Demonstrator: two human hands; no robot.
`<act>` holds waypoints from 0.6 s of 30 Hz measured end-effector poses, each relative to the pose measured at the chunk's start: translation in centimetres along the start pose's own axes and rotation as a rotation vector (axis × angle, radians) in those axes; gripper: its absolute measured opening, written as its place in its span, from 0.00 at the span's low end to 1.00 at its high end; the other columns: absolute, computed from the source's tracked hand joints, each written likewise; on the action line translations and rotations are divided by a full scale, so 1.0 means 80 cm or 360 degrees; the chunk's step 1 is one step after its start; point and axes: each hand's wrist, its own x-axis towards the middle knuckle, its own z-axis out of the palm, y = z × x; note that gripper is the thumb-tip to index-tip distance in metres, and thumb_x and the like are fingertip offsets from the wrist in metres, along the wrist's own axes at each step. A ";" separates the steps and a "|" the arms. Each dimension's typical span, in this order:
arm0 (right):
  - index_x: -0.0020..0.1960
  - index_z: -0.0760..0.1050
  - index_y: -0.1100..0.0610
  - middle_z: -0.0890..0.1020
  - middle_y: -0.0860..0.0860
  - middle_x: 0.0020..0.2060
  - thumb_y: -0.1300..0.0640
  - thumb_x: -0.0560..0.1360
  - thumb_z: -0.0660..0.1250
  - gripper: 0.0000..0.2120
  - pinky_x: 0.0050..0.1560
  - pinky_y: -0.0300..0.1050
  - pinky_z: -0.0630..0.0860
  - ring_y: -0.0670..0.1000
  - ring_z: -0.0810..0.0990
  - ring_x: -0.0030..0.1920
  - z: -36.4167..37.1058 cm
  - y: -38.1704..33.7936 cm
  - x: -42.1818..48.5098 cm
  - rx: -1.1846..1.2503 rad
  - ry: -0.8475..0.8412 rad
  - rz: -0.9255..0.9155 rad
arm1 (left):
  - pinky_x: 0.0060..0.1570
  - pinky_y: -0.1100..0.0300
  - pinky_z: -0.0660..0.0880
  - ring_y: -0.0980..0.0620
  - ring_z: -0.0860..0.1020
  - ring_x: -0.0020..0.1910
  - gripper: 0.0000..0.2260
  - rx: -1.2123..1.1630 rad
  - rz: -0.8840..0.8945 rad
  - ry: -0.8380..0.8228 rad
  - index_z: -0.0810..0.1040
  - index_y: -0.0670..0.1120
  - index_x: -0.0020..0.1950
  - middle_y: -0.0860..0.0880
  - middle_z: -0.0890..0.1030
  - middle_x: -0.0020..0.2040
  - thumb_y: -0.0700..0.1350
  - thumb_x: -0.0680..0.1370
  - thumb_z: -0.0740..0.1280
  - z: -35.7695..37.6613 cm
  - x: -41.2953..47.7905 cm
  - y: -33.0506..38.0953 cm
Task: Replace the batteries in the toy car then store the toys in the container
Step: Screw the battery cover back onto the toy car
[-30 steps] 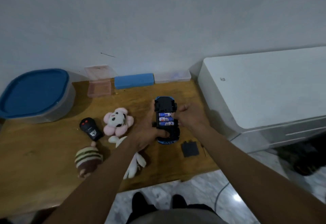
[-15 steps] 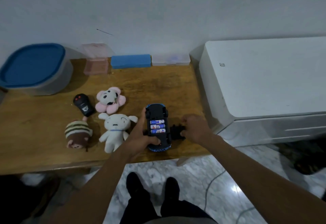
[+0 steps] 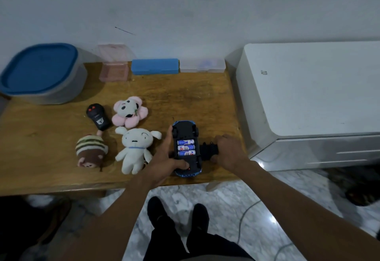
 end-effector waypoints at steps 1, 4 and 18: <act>0.56 0.74 0.57 0.78 0.56 0.52 0.52 0.67 0.76 0.21 0.53 0.49 0.76 0.56 0.77 0.52 0.000 0.000 0.000 0.0028 -0.0002 0.0015 | 0.57 0.45 0.78 0.44 0.79 0.61 0.52 -0.0010 0.0006 -0.0003 0.47 0.66 0.77 0.46 0.75 0.68 0.22 0.71 0.66 0.000 -0.001 0.000; 0.54 0.74 0.58 0.80 0.56 0.50 0.55 0.67 0.76 0.19 0.50 0.49 0.77 0.56 0.78 0.51 -0.002 0.002 0.001 0.0176 0.0016 0.0093 | 0.58 0.44 0.78 0.44 0.79 0.61 0.52 -0.0018 0.0012 0.0011 0.47 0.67 0.77 0.46 0.76 0.68 0.23 0.70 0.66 -0.002 -0.003 -0.002; 0.41 0.79 0.58 0.84 0.57 0.37 0.65 0.71 0.73 0.05 0.47 0.51 0.83 0.56 0.85 0.40 -0.088 0.001 -0.006 0.1469 0.0361 0.0478 | 0.57 0.48 0.78 0.45 0.80 0.59 0.52 -0.0043 -0.0032 -0.0062 0.47 0.64 0.78 0.48 0.79 0.63 0.21 0.71 0.64 -0.011 -0.006 0.030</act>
